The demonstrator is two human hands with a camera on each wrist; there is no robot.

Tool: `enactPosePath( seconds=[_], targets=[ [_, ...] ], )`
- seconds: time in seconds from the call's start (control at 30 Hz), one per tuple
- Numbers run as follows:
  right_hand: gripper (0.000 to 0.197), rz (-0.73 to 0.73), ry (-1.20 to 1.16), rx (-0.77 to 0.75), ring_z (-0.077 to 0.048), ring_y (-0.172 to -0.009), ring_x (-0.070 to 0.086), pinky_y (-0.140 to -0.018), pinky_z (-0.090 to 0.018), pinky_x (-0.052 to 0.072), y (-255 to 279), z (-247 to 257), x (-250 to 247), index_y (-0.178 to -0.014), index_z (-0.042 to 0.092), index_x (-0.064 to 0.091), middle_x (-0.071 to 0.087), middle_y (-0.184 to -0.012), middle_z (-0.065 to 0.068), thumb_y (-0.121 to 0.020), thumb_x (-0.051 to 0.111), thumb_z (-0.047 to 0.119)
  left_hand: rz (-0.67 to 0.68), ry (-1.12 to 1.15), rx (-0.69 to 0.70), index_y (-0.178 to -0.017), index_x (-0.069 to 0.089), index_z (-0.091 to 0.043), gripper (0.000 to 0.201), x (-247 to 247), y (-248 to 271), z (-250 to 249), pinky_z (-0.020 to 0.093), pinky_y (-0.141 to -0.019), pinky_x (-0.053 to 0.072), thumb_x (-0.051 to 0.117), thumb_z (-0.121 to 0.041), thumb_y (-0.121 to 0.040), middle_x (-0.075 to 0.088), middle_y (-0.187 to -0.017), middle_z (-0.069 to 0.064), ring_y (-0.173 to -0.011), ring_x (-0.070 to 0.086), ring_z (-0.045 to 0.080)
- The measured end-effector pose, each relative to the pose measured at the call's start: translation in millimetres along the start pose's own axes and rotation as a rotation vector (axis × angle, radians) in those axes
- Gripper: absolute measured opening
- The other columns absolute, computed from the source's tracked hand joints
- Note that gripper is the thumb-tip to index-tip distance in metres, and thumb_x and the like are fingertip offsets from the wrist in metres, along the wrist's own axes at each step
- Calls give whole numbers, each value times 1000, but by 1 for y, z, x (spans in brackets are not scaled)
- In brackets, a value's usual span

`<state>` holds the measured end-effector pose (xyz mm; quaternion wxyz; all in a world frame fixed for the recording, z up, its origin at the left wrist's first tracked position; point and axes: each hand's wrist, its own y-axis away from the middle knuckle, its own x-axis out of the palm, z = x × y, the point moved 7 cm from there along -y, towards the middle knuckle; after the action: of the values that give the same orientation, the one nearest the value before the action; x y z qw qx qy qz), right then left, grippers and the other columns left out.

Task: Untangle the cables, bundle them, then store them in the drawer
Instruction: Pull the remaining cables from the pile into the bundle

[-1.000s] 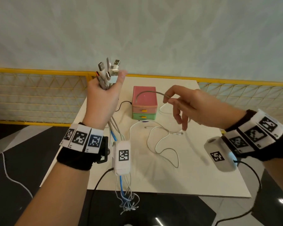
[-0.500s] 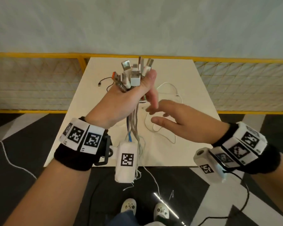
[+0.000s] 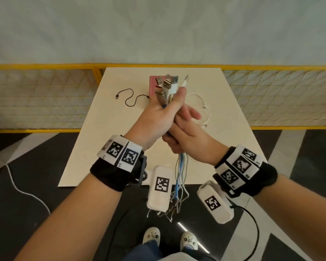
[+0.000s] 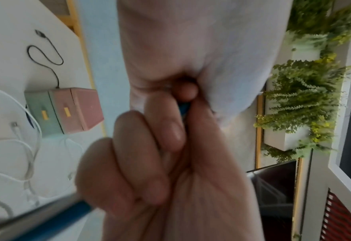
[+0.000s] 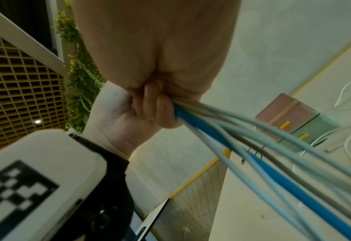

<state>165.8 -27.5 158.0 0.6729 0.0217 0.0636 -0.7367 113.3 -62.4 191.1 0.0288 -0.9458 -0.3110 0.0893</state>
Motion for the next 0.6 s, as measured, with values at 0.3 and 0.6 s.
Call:
enactPosePath(
  seconds=[0.3,0.6],
  targets=[
    [12,112,592,-30,-12,-61,46,-66,-43,51,-3,-61,-15,-90,21,33,43,-73,4,-101,29,23,-314,477,98,-58,28,-18,52,-53,-6,-31,21,-40,14,31,-43,-104,22,-49,-6,-39,15,10],
    [17,157,616,252,-16,-65,52,-76,-43,57,-6,-143,-14,-109,18,28,45,-76,0,-96,36,12,-338,485,160,-57,27,-19,53,-68,0,-40,19,-41,13,31,-41,-105,22,-48,-7,-39,14,10]
  ],
)
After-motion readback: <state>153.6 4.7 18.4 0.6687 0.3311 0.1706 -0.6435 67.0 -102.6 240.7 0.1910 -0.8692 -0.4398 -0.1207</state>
